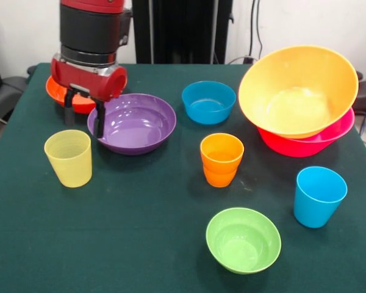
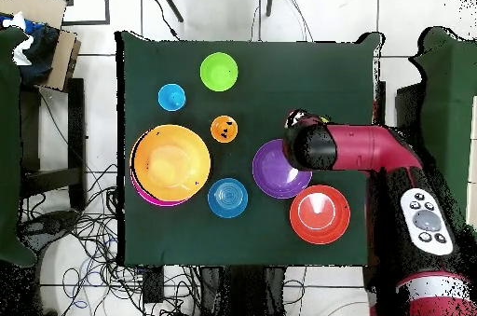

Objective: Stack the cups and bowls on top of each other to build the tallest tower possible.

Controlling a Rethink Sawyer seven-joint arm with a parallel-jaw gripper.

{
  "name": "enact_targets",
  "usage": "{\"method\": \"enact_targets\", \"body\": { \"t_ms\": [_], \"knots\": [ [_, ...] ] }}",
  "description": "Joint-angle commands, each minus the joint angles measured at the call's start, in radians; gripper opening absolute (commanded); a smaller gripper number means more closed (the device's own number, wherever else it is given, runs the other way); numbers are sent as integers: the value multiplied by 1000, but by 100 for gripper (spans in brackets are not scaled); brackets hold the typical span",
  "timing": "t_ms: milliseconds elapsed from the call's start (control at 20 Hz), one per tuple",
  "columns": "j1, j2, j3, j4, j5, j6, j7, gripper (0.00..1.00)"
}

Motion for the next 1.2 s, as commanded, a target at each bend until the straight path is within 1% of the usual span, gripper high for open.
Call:
{"method": "enact_targets", "body": {
  "t_ms": [50,300,500,800,1200],
  "knots": [
    [-35,65,122,-33,-88,132,-334,100],
    [-37,70,123,-38,-85,136,-328,100],
    [-20,58,110,-20,-81,129,-301,100],
    [-6,41,103,-8,-78,131,-286,100],
    [21,41,83,-9,-80,124,-253,100]
  ]
}}
